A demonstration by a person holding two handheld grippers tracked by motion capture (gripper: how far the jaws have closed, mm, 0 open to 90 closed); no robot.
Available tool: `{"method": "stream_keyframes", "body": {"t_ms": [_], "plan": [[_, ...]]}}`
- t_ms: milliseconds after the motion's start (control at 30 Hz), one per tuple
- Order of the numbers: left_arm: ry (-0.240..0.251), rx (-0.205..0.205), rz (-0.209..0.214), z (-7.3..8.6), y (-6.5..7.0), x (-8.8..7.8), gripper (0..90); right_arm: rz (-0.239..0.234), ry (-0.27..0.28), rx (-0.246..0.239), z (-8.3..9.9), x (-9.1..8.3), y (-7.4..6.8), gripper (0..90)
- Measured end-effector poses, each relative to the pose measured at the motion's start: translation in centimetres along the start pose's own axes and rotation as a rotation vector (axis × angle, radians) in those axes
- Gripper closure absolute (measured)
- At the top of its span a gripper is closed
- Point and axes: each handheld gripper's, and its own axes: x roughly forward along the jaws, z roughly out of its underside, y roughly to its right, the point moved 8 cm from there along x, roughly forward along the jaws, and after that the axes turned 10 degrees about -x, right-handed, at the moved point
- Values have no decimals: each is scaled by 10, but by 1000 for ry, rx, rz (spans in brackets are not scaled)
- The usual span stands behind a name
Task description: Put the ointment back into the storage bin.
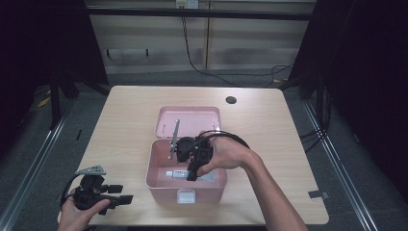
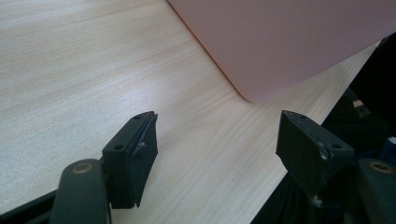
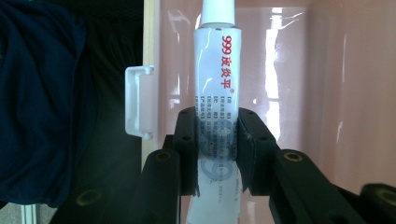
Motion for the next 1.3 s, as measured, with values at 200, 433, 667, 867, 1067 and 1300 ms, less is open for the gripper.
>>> {"method": "stream_keyframes", "body": {"t_ms": [200, 433, 667, 867, 1067, 1300], "plan": [[1, -1, 2, 0, 0, 0, 291, -13, 2, 1, 0, 7, 2, 721], [0, 1, 2, 0, 0, 0, 290, -35, -2, 2, 3, 19, 5, 720], [-2, 3, 1, 0, 0, 0, 290, -55, 1, 11, 5, 26, 6, 720], [0, 1, 2, 0, 0, 0, 291, -71, -17, 10, 7, 36, 8, 720], [0, 1, 4, 0, 0, 0, 290, -96, -27, 7, 8, 44, 7, 720], [1, 0, 3, 0, 0, 0, 290, -120, -24, 6, 9, 55, 7, 719]]}}
